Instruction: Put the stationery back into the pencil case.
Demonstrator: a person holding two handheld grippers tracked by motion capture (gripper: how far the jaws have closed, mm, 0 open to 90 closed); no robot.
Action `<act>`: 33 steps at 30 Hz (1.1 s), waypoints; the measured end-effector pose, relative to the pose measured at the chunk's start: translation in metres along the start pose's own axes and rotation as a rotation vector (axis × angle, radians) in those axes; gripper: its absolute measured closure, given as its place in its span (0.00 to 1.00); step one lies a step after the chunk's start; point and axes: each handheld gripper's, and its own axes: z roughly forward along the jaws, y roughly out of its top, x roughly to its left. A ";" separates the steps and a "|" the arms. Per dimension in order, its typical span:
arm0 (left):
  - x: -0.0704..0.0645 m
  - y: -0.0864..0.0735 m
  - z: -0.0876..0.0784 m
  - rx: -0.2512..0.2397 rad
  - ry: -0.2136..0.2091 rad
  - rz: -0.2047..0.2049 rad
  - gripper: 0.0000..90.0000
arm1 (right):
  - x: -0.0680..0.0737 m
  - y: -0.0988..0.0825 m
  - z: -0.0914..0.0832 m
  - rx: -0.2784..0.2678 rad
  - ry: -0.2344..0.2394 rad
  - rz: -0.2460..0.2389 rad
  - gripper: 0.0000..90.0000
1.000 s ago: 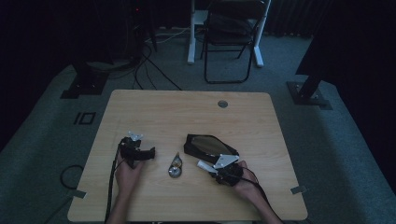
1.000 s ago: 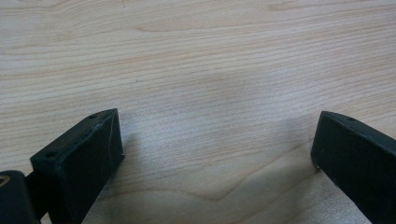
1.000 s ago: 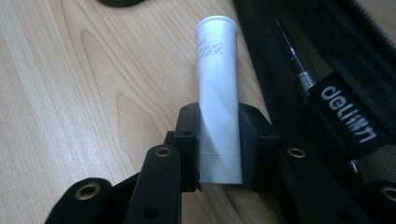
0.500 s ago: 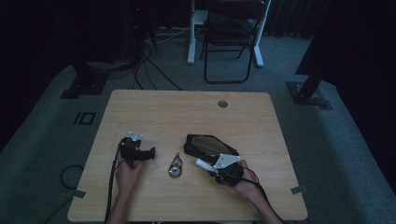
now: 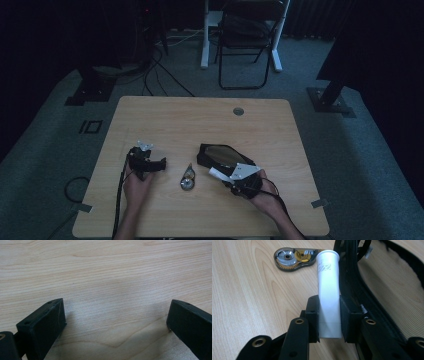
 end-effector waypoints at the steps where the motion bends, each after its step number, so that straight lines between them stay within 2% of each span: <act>1: 0.000 0.000 0.000 0.000 0.000 0.000 0.03 | 0.000 0.001 -0.001 -0.004 -0.001 -0.002 0.79; 33: 0.000 0.000 0.000 0.000 0.000 0.000 0.03 | -0.012 0.020 -0.025 -0.081 -0.052 -0.013 0.79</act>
